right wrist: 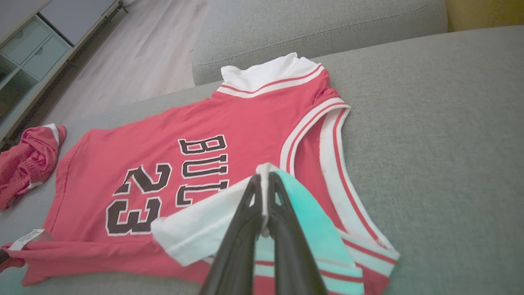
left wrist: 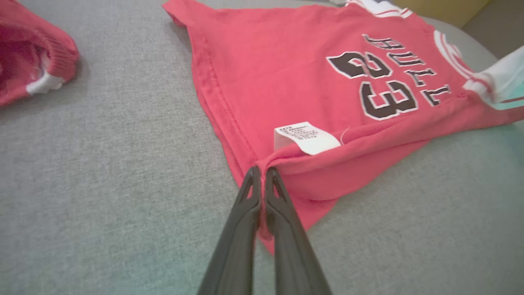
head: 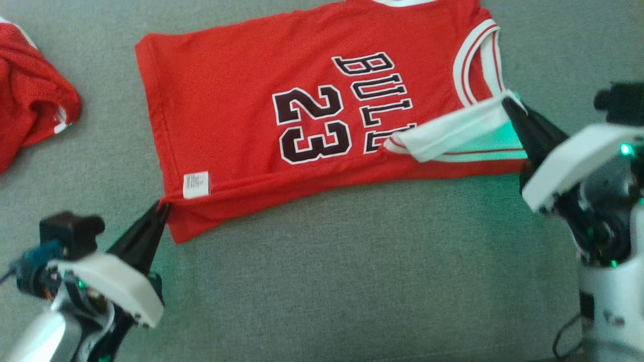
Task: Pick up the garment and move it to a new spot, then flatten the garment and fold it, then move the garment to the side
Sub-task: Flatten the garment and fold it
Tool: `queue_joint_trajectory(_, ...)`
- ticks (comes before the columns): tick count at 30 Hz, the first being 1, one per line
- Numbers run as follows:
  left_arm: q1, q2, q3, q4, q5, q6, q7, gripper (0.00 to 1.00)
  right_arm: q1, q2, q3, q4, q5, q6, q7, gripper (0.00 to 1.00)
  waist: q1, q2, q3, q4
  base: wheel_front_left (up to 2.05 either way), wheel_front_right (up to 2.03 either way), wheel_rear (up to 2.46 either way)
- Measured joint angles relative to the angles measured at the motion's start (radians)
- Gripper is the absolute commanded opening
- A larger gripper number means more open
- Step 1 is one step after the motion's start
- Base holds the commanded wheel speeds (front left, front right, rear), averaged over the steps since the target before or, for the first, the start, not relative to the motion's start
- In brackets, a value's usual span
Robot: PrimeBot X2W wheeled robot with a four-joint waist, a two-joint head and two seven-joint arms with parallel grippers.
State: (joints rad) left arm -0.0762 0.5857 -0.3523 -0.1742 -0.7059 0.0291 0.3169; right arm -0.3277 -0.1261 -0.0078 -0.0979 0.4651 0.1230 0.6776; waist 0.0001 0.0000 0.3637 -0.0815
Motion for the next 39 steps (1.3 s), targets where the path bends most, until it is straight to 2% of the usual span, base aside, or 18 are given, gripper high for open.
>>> queue_joint_trajectory(9,-0.152,-0.042,-0.043,0.116,0.010,-0.019,0.048,0.00,-0.174,-0.037,0.081,0.211,-0.020,0.000,-0.055,0.00,0.0001,0.0000,0.042,0.013,0.00,0.00,0.00)
queue_joint_trajectory(25,-0.251,-0.052,-0.061,0.201,0.028,-0.053,0.041,0.00,-0.288,-0.051,0.137,0.392,-0.037,0.000,-0.208,0.00,-0.0001,0.0000,0.053,0.013,0.00,0.00,0.00)
queue_joint_trajectory(26,-0.258,-0.052,-0.063,0.210,0.029,-0.054,0.041,0.04,-0.288,-0.051,0.137,0.400,-0.042,0.000,-0.216,0.00,-0.0001,0.0000,0.053,0.013,0.00,0.00,0.00)
queue_joint_trajectory(27,-0.265,-0.053,-0.064,0.219,0.031,-0.053,0.041,0.13,-0.289,-0.051,0.137,0.408,-0.048,0.000,-0.230,0.00,-0.0001,0.0000,0.052,0.013,0.00,0.00,0.00)
queue_joint_trajectory(28,-0.272,-0.055,-0.063,0.230,0.034,-0.046,0.041,0.29,-0.290,-0.050,0.137,0.415,-0.056,0.000,-0.246,0.33,-0.0001,0.0000,0.051,0.013,0.00,0.00,0.00)
queue_joint_trajectory(29,-0.277,-0.057,-0.062,0.239,0.034,-0.043,0.041,0.75,-0.292,-0.050,0.138,0.420,-0.063,0.000,-0.262,0.89,-0.0001,0.0000,0.049,0.013,0.00,0.00,0.00)
queue_joint_trajectory(30,-0.279,-0.057,-0.062,0.244,0.034,-0.038,0.041,1.00,-0.296,-0.050,0.138,0.425,-0.065,0.000,-0.272,1.00,-0.0001,0.0000,0.047,0.011,0.00,0.00,0.00)
queue_joint_trajectory(35,-0.272,-0.052,-0.060,0.242,0.048,-0.026,0.024,1.00,-0.294,-0.059,0.137,0.402,-0.071,0.000,-0.313,1.00,-0.0001,0.0000,0.036,0.005,0.00,0.00,0.00)
queue_joint_trajectory(39,-0.216,-0.027,-0.042,0.147,0.076,0.016,-0.004,1.00,-0.246,-0.110,0.136,0.289,-0.072,0.000,-0.311,1.00,-0.0002,0.0000,0.026,-0.002,0.00,0.00,0.00)
